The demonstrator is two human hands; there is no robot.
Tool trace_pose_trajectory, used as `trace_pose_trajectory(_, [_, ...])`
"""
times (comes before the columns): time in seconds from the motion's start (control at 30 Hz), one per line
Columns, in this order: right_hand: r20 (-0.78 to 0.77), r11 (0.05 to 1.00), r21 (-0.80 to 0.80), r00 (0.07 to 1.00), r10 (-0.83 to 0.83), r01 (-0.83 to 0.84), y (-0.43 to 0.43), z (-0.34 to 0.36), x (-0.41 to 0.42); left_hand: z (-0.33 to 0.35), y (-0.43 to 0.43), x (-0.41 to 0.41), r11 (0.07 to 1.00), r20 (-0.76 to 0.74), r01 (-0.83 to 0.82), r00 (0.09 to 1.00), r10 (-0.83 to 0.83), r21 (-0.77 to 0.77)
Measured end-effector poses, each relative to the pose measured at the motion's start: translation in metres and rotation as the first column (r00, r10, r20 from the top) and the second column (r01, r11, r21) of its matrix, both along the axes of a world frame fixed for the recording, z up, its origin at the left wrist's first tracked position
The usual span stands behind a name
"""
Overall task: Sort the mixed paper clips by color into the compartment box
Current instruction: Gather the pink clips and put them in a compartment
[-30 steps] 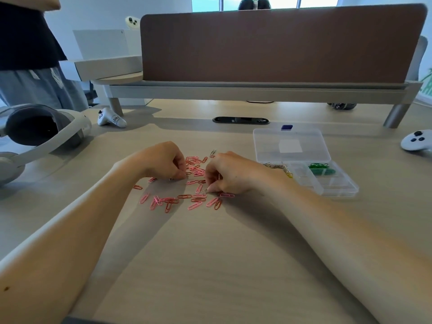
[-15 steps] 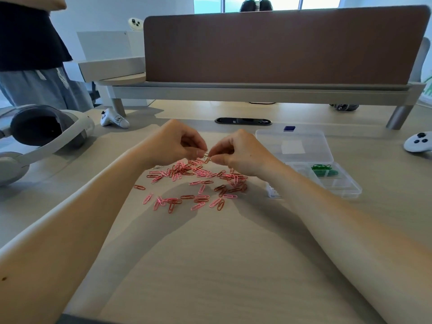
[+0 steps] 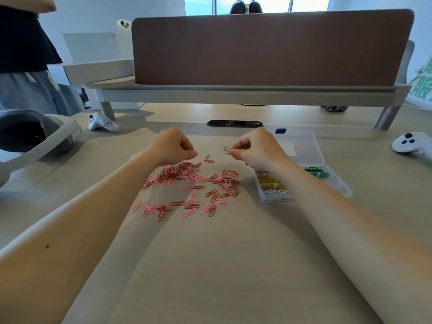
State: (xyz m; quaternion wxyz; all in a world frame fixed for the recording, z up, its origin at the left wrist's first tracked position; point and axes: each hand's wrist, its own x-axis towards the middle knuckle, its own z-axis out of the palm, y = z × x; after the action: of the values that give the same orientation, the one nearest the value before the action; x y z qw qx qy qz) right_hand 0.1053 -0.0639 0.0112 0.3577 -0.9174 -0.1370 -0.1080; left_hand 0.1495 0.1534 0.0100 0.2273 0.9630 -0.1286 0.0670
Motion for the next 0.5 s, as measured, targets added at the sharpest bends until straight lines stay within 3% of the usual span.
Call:
trace_pose_trajectory(0.4, [-0.011, 0.998, 0.017, 0.998, -0.057, 0.057, -0.032, 0.006, 0.004, -0.016, -0.049, 0.042, 0.986, -0.114, -0.045, 0.992, 0.063, 0.158])
trace_pose_trajectory(0.5, [-0.024, 0.996, 0.028, 0.997, -0.078, 0.079, -0.048, 0.009, 0.002, -0.014, -0.052, 0.042, 0.988, -0.061, -0.041, 0.997, 0.050, 0.147])
